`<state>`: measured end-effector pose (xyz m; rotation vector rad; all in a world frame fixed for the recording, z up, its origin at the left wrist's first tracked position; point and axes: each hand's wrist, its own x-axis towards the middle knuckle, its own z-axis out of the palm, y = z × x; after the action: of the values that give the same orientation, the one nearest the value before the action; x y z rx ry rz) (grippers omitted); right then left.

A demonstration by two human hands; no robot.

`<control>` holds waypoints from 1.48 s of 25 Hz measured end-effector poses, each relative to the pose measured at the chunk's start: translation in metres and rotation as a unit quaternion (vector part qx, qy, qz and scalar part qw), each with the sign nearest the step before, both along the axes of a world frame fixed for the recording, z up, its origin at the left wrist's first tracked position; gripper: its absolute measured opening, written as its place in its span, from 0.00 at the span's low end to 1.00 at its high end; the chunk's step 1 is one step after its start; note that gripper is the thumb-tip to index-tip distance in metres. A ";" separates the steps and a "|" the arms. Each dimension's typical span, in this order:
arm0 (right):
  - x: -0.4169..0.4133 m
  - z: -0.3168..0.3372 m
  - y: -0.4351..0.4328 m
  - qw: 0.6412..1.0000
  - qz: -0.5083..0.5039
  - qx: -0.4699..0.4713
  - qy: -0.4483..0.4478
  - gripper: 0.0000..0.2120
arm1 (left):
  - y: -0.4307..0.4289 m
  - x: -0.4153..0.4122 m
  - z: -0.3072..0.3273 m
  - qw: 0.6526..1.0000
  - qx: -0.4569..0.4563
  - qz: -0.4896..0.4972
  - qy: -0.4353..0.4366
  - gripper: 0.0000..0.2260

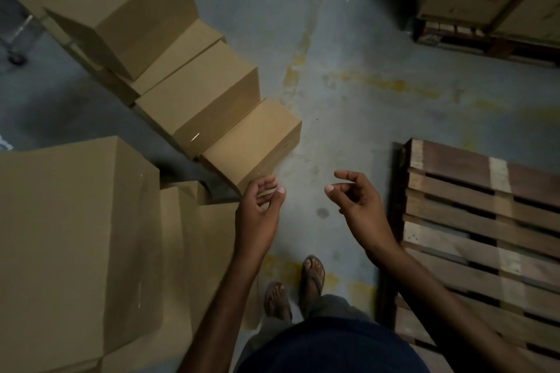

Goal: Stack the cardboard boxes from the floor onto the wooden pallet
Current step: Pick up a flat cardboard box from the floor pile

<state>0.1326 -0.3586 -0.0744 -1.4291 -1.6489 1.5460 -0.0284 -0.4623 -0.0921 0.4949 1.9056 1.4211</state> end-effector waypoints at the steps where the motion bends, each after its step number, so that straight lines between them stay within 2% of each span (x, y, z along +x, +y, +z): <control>1: 0.004 0.000 -0.011 1.000 -0.014 -0.003 0.004 0.14 | -0.010 0.003 -0.001 1.000 0.004 -0.011 0.002 0.10; 5: 0.020 0.004 -0.058 0.999 -0.040 -0.024 0.022 0.13 | -0.047 0.019 -0.002 1.000 0.017 -0.024 -0.010 0.09; 10: 0.039 0.002 -0.103 0.999 -0.019 -0.023 0.029 0.13 | -0.085 0.034 0.001 1.000 0.022 -0.002 -0.002 0.09; 16: 0.042 -0.020 -0.157 0.996 0.067 -0.050 0.032 0.13 | -0.160 0.060 -0.002 0.995 0.015 0.085 0.040 0.09; 21: 0.028 -0.028 -0.226 0.987 0.142 -0.072 0.027 0.13 | -0.262 0.058 -0.010 0.986 -0.006 0.162 0.033 0.10; 24: 0.000 -0.028 -0.260 0.982 0.175 -0.071 0.027 0.13 | -0.311 0.028 -0.011 0.974 -0.008 0.222 0.042 0.11; 29: -0.075 -0.037 -0.318 0.973 0.228 -0.046 0.000 0.14 | -0.384 -0.043 -0.016 0.961 -0.007 0.269 0.060 0.10; 34: -0.171 -0.053 -0.383 0.972 0.234 -0.013 -0.028 0.16 | -0.450 -0.137 -0.043 0.962 -0.016 0.266 0.067 0.10; 37: -0.227 -0.074 -0.411 0.974 0.220 0.011 -0.059 0.23 | -0.482 -0.194 -0.071 0.956 -0.078 0.267 0.092 0.12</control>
<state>-0.0942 -0.7700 -0.1483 -1.2160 -2.1591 1.6871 -0.2222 -0.9446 -0.1632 0.0290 2.4026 1.5732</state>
